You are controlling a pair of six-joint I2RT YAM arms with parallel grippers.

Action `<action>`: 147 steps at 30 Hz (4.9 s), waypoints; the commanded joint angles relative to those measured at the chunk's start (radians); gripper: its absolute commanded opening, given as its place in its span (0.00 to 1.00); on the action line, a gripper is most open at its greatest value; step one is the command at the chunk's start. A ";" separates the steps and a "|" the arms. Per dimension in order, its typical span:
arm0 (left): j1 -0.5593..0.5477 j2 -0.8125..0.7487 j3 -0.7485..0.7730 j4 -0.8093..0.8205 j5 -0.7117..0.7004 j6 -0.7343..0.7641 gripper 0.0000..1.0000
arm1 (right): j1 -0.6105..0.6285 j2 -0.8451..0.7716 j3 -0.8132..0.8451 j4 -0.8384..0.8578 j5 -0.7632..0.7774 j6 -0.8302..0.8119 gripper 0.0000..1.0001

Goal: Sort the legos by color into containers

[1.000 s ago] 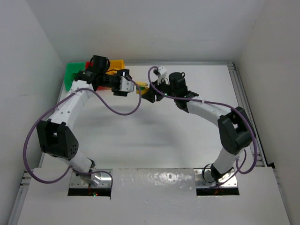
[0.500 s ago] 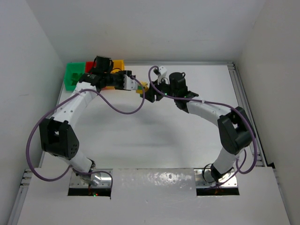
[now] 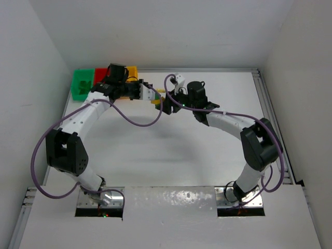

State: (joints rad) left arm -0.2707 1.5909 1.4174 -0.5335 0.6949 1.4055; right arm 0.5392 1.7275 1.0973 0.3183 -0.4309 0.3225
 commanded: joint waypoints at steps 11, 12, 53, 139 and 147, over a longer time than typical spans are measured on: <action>0.024 0.078 0.061 0.292 -0.279 -0.549 0.00 | 0.005 -0.034 -0.053 0.050 -0.008 -0.003 0.00; 0.030 0.102 0.096 0.265 -0.308 -0.659 0.00 | 0.005 -0.045 -0.068 0.048 -0.005 -0.003 0.00; 0.252 0.647 0.717 0.095 -0.562 -1.268 0.45 | 0.005 -0.091 -0.100 -0.042 0.054 -0.037 0.00; -0.033 0.124 0.183 -0.048 0.032 -1.248 0.44 | 0.145 -0.025 -0.001 0.084 0.492 -0.192 0.00; -0.044 0.129 0.175 -0.045 0.029 -1.277 0.00 | 0.143 -0.031 -0.004 0.079 0.500 -0.194 0.00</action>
State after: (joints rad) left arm -0.2935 1.7287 1.5768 -0.5873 0.6914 0.1444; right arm 0.6815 1.7130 1.0515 0.3576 0.0734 0.1310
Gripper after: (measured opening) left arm 0.334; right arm 0.489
